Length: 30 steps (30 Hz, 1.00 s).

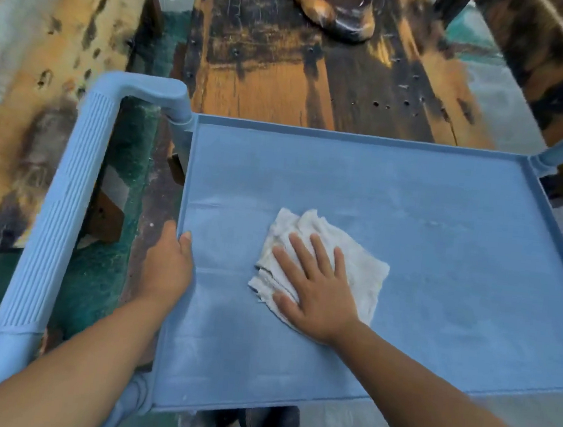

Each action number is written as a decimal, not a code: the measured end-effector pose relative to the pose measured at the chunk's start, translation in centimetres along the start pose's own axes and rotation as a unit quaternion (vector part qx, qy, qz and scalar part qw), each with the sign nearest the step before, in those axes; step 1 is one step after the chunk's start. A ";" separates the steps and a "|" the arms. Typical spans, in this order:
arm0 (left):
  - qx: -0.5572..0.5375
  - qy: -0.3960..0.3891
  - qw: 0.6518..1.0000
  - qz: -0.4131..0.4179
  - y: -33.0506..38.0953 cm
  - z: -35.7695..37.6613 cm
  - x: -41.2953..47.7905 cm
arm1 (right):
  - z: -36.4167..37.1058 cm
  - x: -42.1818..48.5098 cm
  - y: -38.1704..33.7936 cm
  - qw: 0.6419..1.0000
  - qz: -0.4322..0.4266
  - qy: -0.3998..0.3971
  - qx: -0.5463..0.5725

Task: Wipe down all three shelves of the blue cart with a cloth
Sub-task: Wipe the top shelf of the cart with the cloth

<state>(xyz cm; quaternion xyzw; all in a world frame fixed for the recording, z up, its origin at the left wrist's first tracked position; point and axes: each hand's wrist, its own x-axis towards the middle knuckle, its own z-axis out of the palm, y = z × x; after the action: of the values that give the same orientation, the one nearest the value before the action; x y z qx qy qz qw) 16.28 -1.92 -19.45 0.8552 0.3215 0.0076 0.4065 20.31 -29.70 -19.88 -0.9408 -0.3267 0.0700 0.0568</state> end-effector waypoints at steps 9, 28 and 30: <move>0.042 -0.020 0.999 -0.018 0.9 -0.6 0.4 | -0.3 -8.2 0.2 0.999 -0.004 -0.034 0.010; 0.362 -0.051 0.918 0.152 9.7 8.9 -4.2 | -0.2 -10.3 4.2 0.998 -0.042 -0.023 0.027; 0.339 -0.063 0.924 0.166 10.2 10.6 -4.3 | -0.1 -10.4 4.2 0.998 -0.043 -0.019 0.031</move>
<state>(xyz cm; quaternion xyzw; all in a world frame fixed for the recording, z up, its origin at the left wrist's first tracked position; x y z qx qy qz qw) 21.37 -16.36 -18.31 0.9818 0.1320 -0.0885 0.1042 14.82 -39.47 -19.46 -0.9224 -0.3651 0.0951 0.0828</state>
